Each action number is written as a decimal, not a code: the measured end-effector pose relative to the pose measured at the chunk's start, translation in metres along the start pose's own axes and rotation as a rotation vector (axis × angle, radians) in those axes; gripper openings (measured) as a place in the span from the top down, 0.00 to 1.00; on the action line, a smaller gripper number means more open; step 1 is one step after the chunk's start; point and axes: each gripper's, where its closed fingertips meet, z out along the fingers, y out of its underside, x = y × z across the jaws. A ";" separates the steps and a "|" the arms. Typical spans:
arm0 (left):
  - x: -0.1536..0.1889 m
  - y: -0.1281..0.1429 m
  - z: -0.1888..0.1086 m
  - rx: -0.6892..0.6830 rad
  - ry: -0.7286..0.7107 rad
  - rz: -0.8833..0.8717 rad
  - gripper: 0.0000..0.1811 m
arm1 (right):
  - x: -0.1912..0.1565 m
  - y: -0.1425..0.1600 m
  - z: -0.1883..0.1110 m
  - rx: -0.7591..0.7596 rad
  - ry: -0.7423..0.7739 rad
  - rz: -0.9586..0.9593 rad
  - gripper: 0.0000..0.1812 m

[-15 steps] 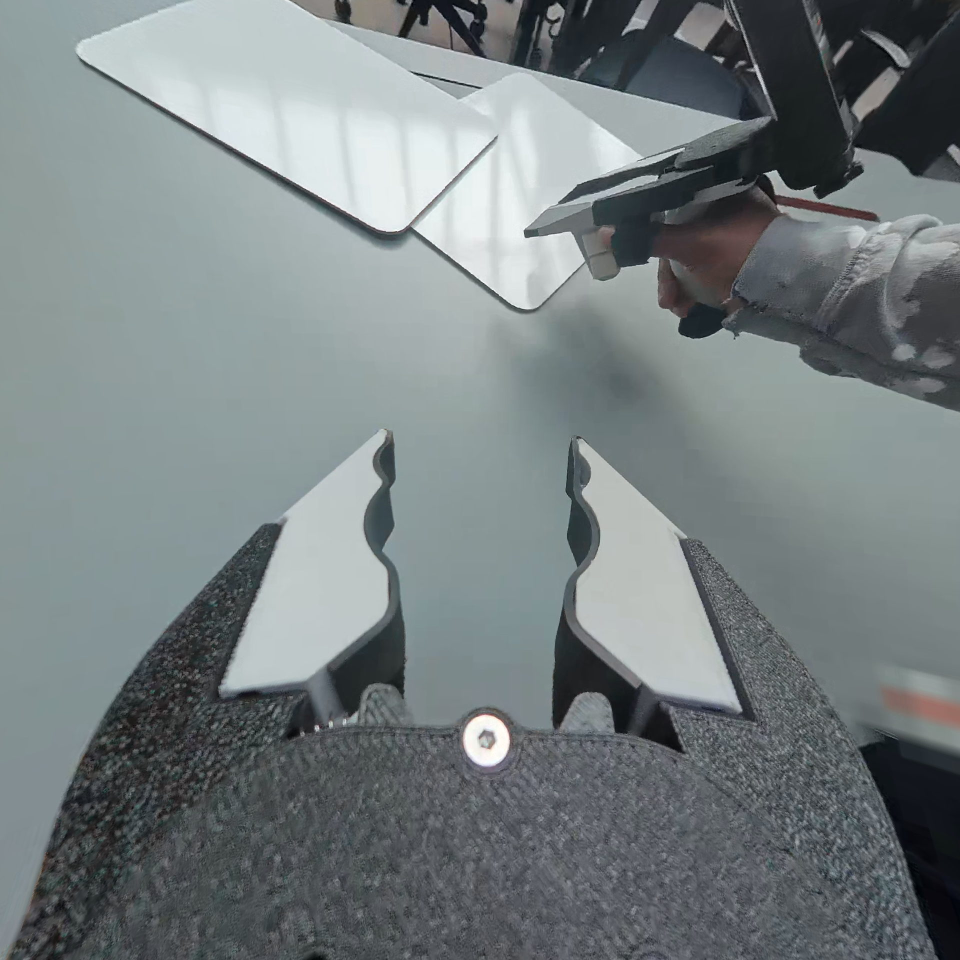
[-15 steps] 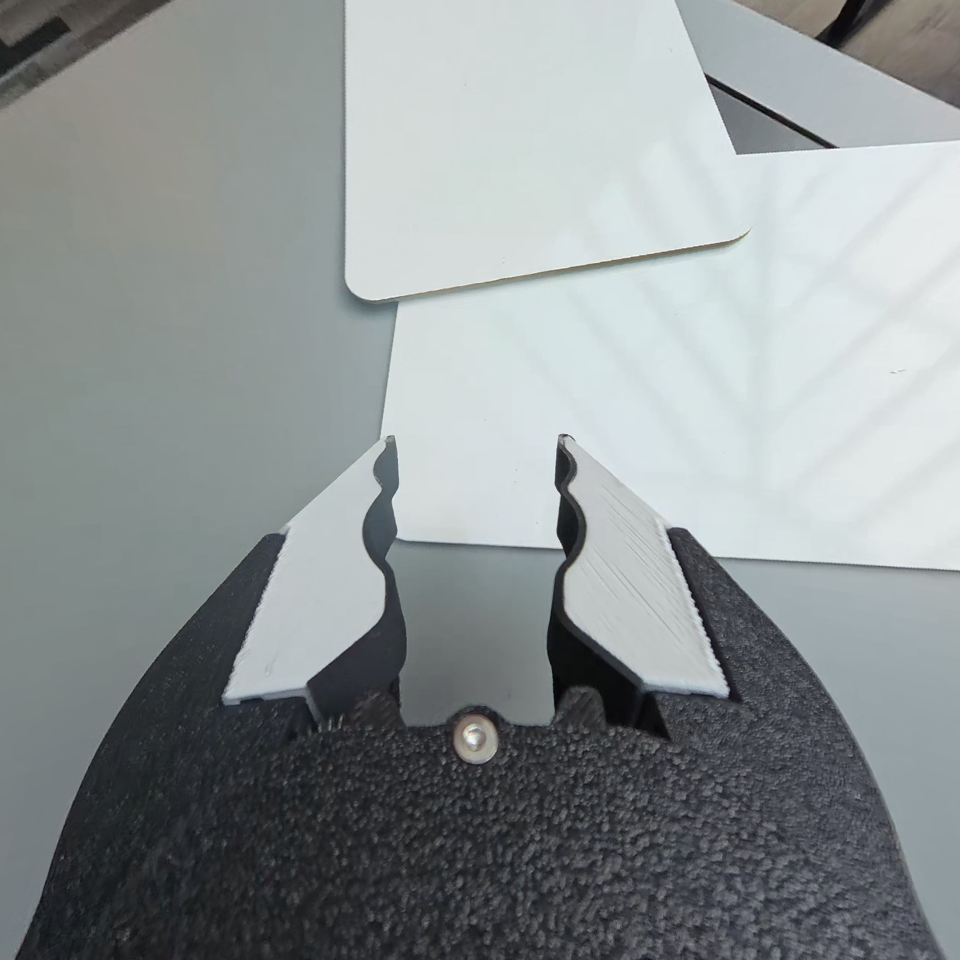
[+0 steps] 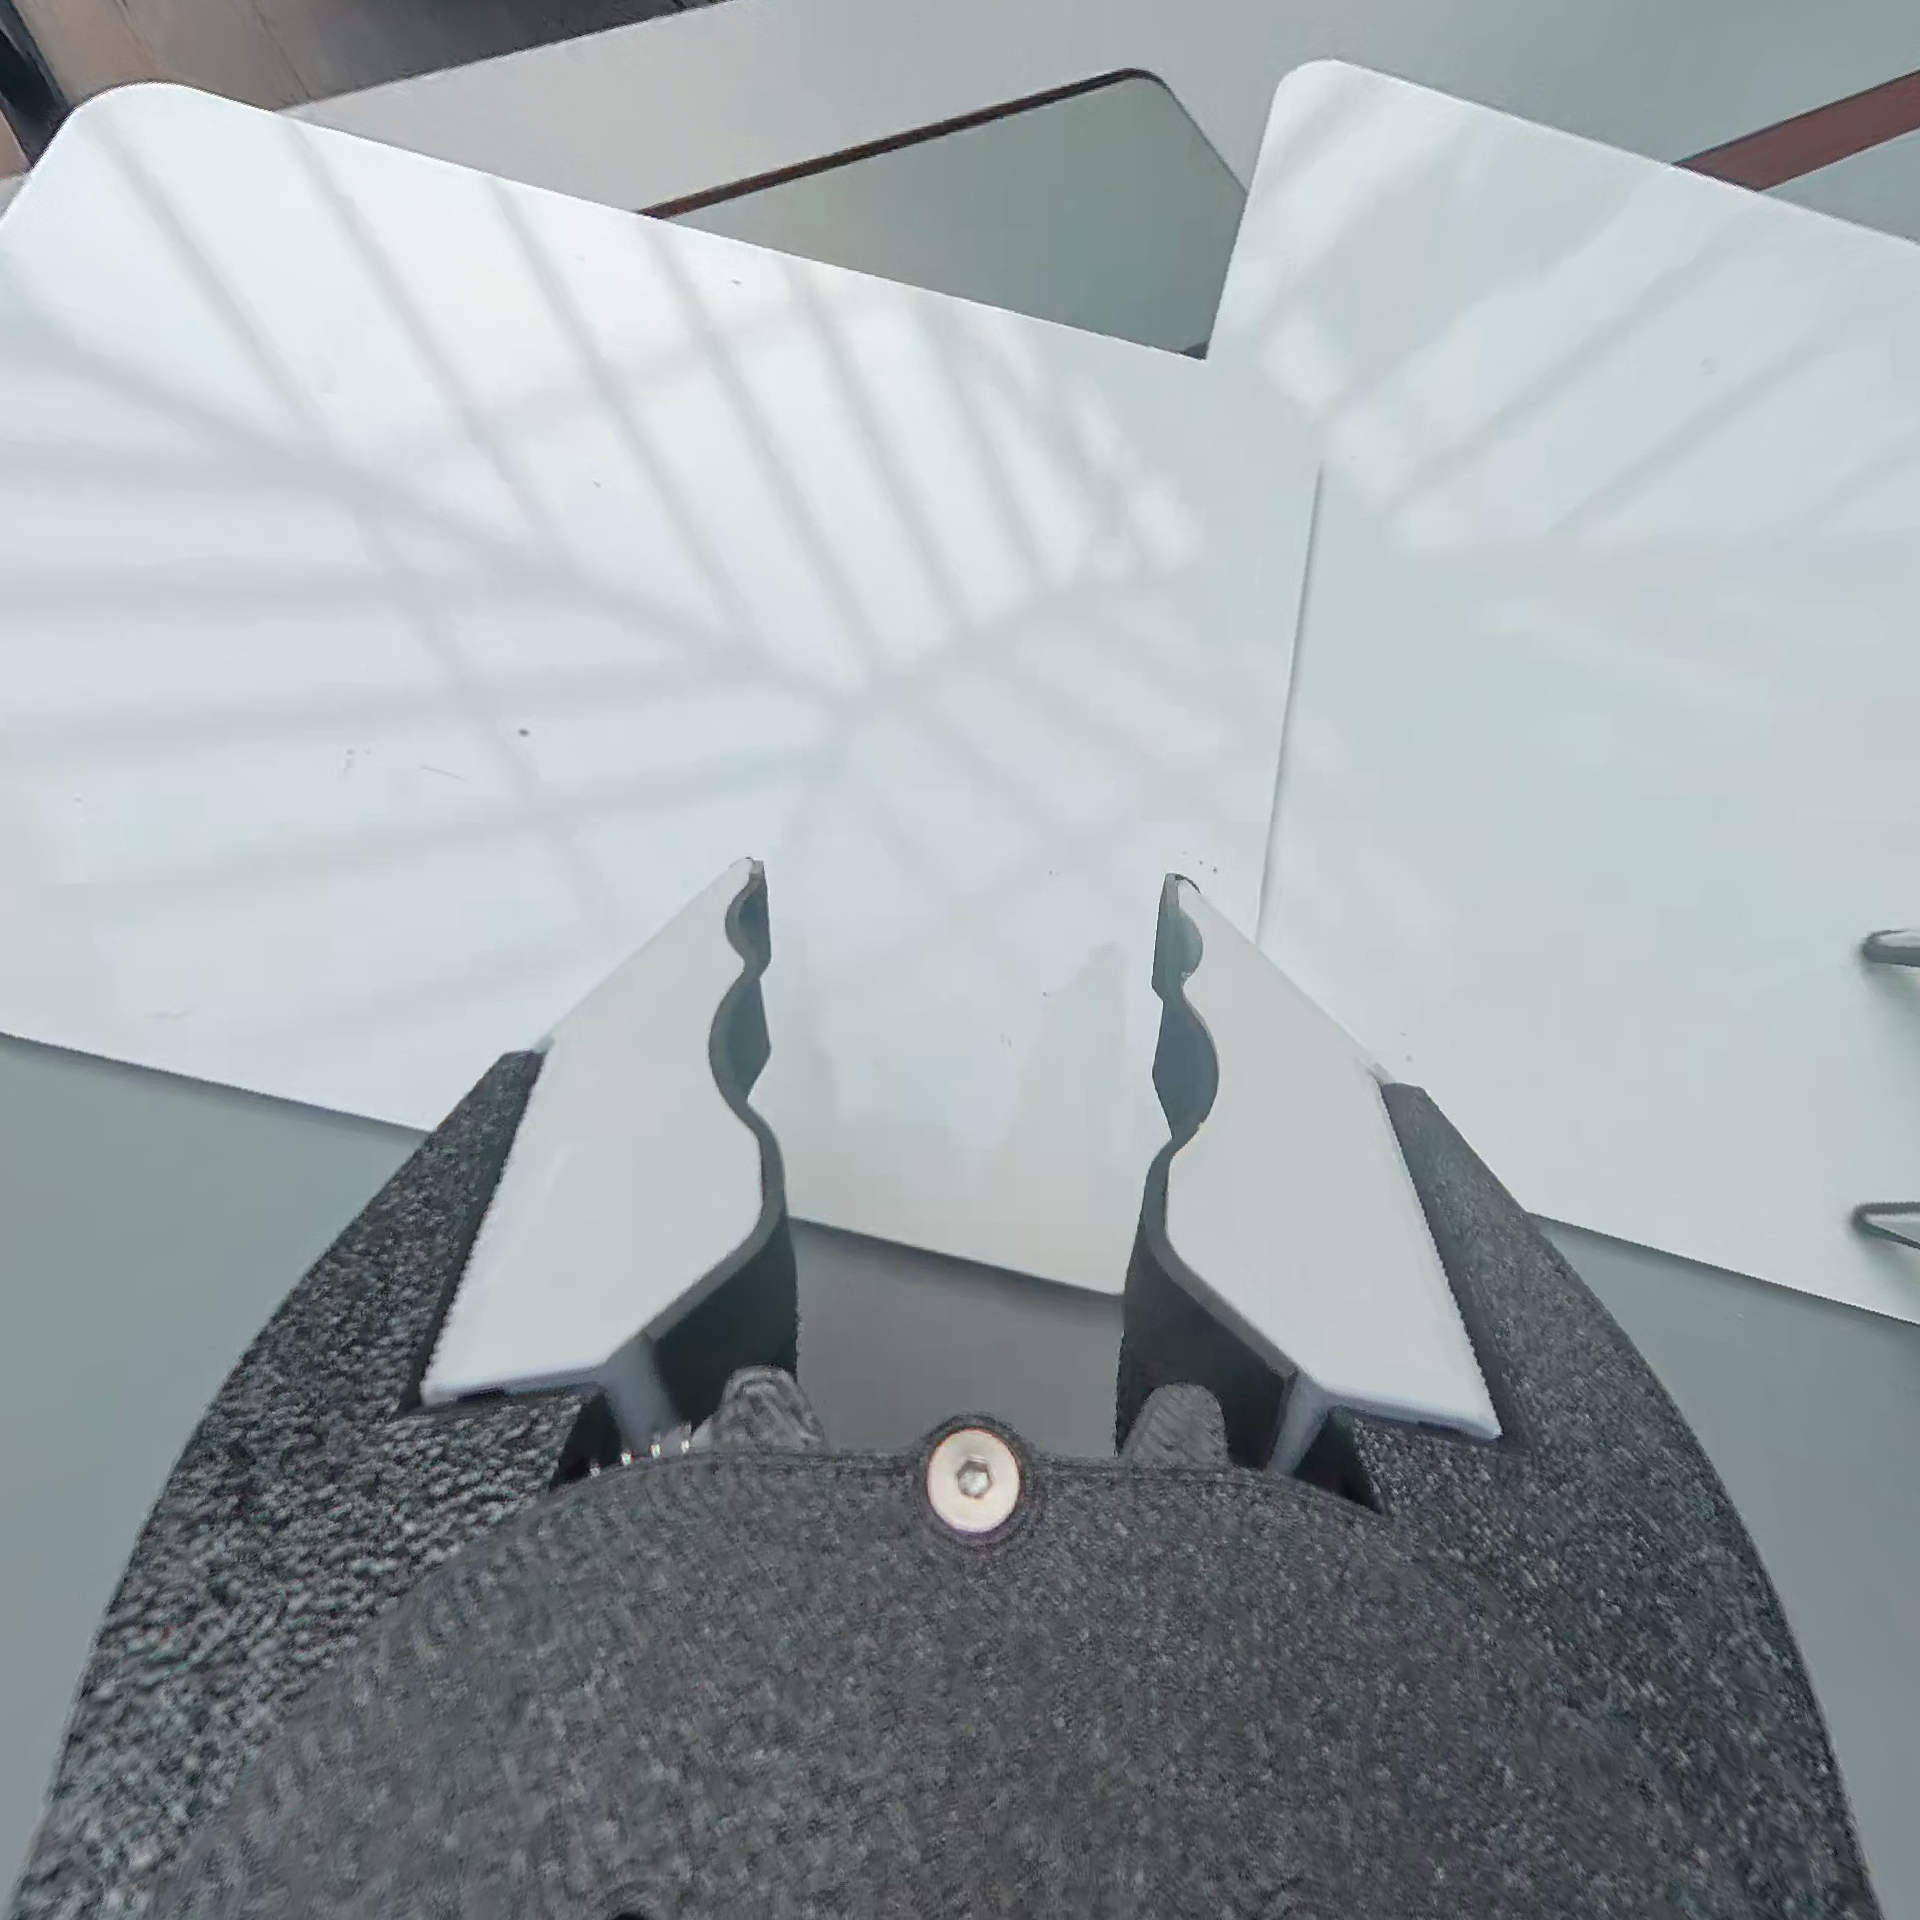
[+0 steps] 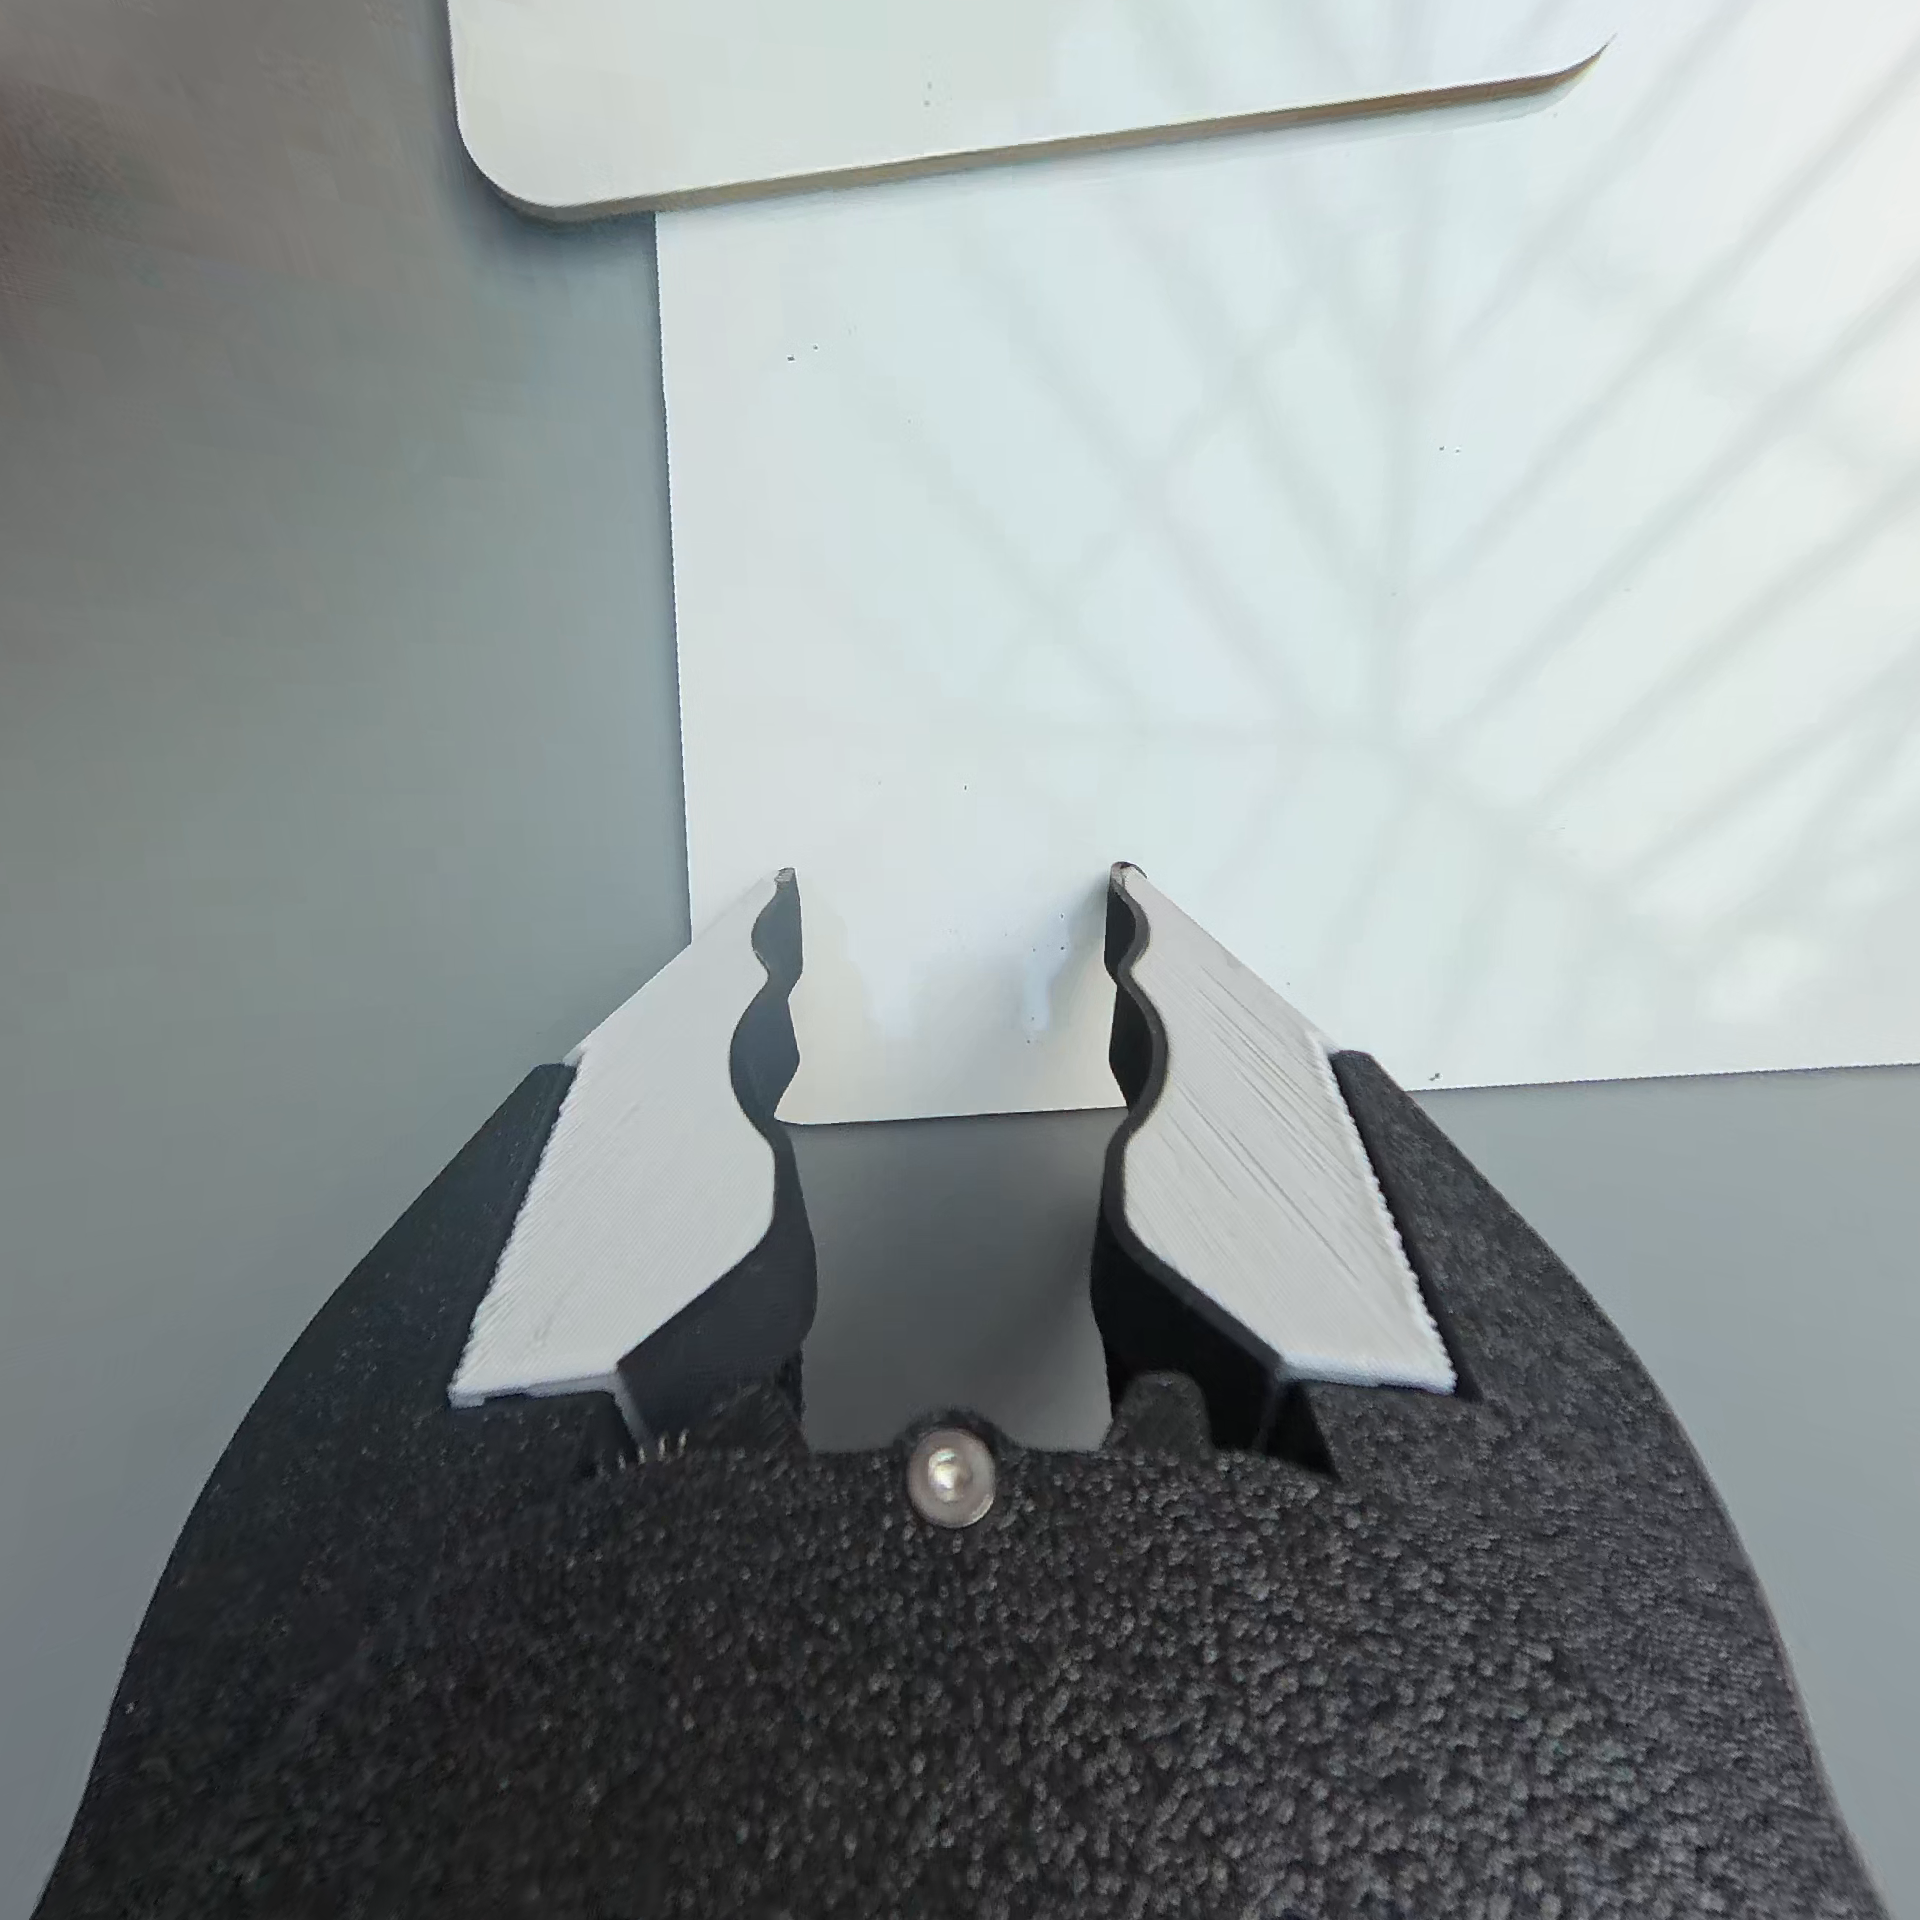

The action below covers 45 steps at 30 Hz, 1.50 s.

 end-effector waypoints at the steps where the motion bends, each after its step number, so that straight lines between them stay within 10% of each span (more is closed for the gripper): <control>1: -0.001 0.003 0.007 -0.022 0.005 0.007 0.59 | -0.003 0.009 -0.006 -0.005 0.004 0.002 0.67; 9: 0.035 0.045 -0.009 -0.085 0.057 0.105 0.66 | -0.033 0.090 -0.063 -0.050 0.032 0.050 0.68; 23: 0.202 0.178 -0.126 -0.145 0.177 0.254 0.69 | -0.077 0.268 -0.191 -0.069 0.103 0.147 0.68; 34: 0.257 0.247 -0.190 -0.177 0.210 0.315 0.70 | -0.017 0.394 -0.283 -0.006 0.248 0.358 0.66; 45: 0.222 0.298 -0.277 0.096 -0.127 -0.518 0.61 | -0.075 0.378 -0.256 0.628 -0.174 1.438 0.61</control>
